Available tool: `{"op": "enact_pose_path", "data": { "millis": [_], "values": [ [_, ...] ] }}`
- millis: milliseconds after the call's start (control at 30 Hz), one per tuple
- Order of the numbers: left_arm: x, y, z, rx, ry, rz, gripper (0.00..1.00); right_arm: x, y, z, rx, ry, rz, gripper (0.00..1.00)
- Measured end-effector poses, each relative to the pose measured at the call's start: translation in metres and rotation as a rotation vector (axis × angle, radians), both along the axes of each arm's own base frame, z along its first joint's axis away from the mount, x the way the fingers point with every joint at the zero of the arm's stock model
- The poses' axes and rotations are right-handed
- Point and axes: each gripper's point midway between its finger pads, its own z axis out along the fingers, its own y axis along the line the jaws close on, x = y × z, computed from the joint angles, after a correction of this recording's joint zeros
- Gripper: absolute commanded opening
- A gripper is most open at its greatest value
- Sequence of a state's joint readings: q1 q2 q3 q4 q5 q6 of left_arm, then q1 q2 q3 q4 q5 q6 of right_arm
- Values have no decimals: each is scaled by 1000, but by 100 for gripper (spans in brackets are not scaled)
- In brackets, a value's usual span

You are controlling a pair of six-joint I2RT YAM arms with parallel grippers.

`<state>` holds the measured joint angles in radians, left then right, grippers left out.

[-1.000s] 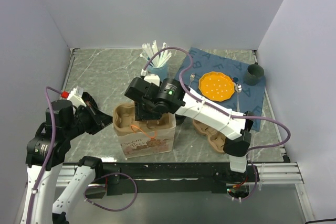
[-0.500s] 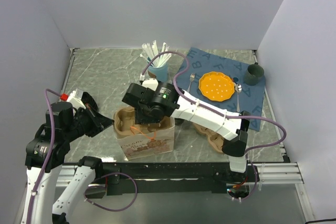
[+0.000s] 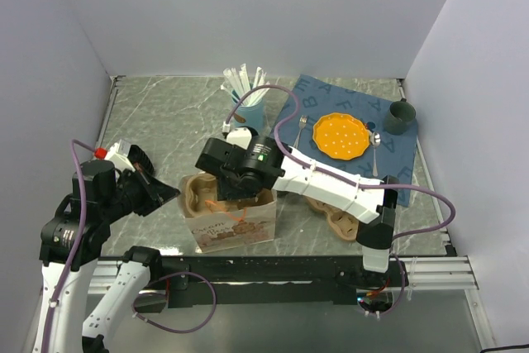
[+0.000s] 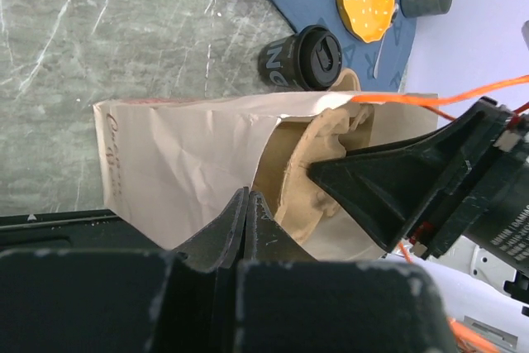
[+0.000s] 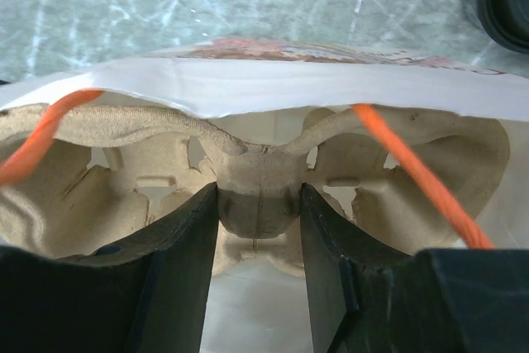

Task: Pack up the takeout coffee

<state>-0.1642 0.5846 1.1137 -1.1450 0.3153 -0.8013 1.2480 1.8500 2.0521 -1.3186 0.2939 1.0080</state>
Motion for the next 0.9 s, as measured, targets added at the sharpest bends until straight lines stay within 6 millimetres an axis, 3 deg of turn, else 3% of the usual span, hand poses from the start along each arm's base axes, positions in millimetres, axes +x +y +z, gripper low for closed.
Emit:
{"op": "enact_pose_path", "data": {
  "millis": [233,567,733,900],
  "values": [
    [-1,0,4,7,-18,-14,1,-3,-11,-15,-54,12,10,37],
    [-2,-10,13,-26,-49,-73,1,-4,-12,-16,-65,8,21,43],
    [-4,-13,15,-39,-53,-94,1,-7,-16,-26,-95,16,11,43],
    [-9,-17,10,-57,-52,-118,1,-14,-18,-36,-123,26,22,53]
  ]
}}
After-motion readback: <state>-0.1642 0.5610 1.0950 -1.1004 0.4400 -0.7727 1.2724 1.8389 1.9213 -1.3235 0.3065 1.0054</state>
